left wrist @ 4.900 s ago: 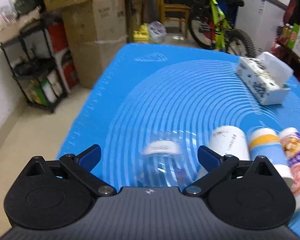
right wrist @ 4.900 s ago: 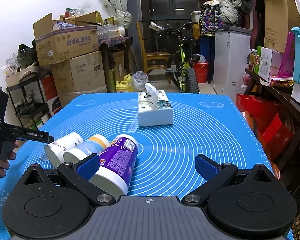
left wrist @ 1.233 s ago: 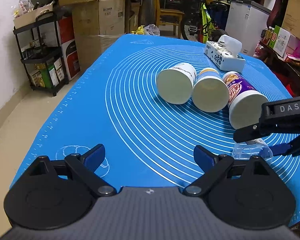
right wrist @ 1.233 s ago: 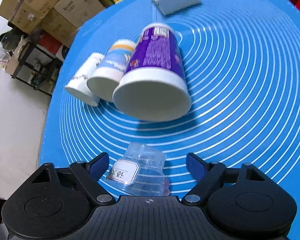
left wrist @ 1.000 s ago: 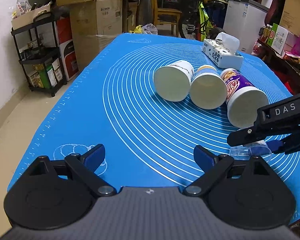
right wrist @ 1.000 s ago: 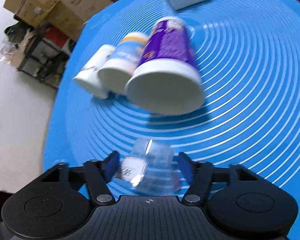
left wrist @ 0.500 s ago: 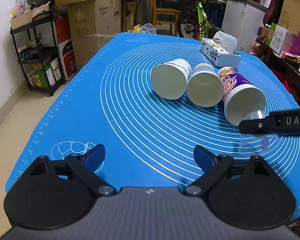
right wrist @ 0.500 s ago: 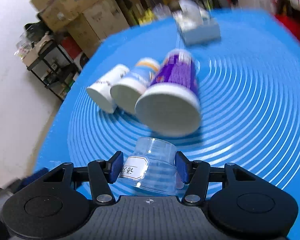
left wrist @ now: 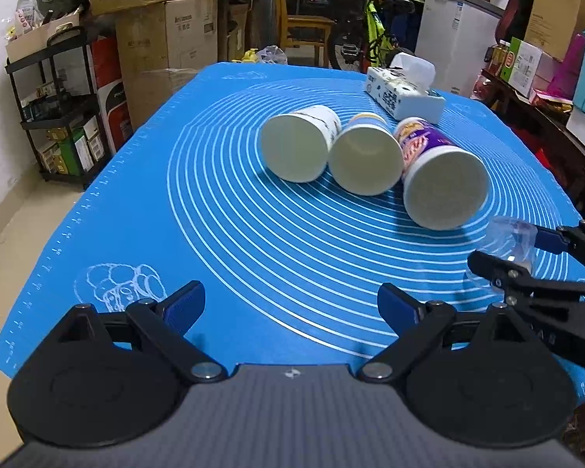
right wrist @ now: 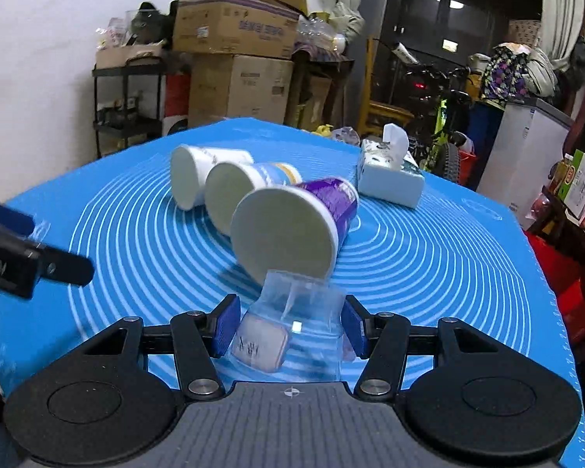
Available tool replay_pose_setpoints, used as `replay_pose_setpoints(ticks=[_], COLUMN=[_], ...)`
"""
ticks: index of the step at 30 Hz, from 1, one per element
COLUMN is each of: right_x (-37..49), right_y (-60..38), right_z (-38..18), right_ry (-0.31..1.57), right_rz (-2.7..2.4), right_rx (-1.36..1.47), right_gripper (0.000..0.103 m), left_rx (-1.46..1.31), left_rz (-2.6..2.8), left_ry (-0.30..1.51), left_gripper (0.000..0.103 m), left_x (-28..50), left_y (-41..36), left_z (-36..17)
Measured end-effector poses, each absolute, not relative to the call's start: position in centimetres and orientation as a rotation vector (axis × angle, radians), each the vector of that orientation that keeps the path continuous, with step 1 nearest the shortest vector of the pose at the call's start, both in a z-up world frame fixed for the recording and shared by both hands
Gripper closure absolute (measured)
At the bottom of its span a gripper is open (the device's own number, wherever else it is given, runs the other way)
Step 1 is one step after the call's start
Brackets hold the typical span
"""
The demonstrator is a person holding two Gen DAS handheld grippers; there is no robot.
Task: Flip cup upside down
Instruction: 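Lift and rotate the clear cup with the right gripper, rim facing the mat, then set the clear cup rim-down on the mat and open the right gripper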
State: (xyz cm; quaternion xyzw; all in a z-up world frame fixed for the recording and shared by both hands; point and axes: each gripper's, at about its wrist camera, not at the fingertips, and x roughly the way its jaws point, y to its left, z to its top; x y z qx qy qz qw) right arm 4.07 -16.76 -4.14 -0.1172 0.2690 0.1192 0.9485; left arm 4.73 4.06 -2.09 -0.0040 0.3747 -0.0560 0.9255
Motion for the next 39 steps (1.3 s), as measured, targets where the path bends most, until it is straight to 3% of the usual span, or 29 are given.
replay_pose_setpoints(ticks=[8, 15, 39], right_x=[3.4, 2.4, -6.7], right_y=[-17.8, -18.8, -23.2], right_z=[-3.8, -3.0, -0.4], right_ry=[0.586, 0.584, 0.679], right_rz=[0.245, 0.244, 0.172], right_rx=[-0.186, -0.119, -0.101], right_gripper=[0.041, 0.029, 0.029], left_rx=[0.007, 0.060, 0.128], left_rz=[-0.133, -0.158, -0.268], left_ry=[0.774, 0.773, 0.765], left_gripper=[0.009, 0.009, 0.009], left_x=[4.1, 3.0, -3.0], left_y=[3.0, 1.6, -4.3], left_z=[-2.4, -2.1, -0.9])
